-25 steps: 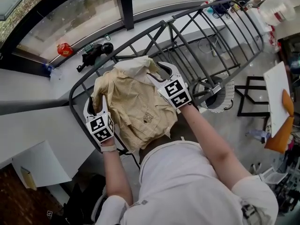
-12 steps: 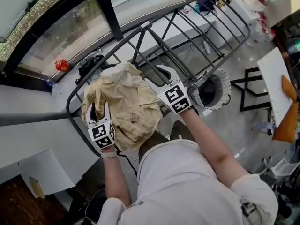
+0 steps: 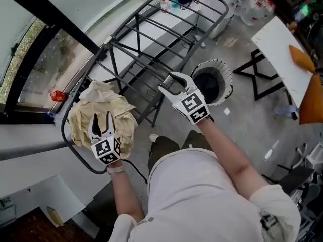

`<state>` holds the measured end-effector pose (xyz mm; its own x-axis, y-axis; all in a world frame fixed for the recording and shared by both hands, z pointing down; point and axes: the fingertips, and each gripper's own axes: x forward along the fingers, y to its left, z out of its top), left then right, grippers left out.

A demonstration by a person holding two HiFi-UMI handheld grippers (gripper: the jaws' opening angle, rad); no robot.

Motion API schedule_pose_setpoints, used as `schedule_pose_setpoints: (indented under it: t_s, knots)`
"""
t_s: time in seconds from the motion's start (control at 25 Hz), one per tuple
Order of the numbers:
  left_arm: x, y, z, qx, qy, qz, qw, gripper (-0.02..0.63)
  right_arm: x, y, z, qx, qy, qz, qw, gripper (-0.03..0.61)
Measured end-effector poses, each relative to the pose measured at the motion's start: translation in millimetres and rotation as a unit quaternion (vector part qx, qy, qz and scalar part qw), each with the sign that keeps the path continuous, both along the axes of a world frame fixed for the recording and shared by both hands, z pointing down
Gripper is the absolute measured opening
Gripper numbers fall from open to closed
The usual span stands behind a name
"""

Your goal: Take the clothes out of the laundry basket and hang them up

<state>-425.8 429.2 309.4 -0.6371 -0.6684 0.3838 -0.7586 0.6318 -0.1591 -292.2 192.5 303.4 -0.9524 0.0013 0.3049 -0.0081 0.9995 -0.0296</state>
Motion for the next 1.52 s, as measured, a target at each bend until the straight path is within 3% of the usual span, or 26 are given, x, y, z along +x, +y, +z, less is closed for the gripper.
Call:
schedule_pose_setpoints:
  t_s: [0.16,0.32,0.52,0.76,1.0,1.16,1.52]
  knots:
    - [60.0,-57.8,-12.8,-0.006,-0.018,0.054,0.9984,0.221,88.4,-48.8,16.8,-0.005,0.002,0.051,0.999,0.221]
    - [125.0,-122.9,-4.1,-0.012,-0.010,0.111,0.9937,0.221,174.2,-93.5,38.2,-0.025,0.009,0.105,0.994,0.221]
    - [190.6,-204.2,14.6,-0.039,0.000,0.203,0.9783,0.221,271.1,-134.4,63.1,-0.051,0.019,0.179,0.982,0.221]
    - [272.5,-305.4,43.4,-0.052,0.036,0.329,0.9423,0.221,366.6,-172.0,95.1,-0.082,0.035,0.282,0.955,0.221]
    - [332.7,-396.4,88.7,-0.067,0.070,0.424,0.9003,0.221,423.5,-204.6,132.7,-0.108,0.069,0.352,0.927,0.221]
    - [353.0,-459.8,123.0,-0.078,0.105,0.466,0.8751,0.221,445.2,-235.8,154.1,-0.122,0.108,0.382,0.910,0.221]
    - [362.2,-576.2,207.2,-0.131,0.147,0.539,0.8191,0.221,436.8,-312.7,189.0,-0.153,0.151,0.420,0.882,0.221]
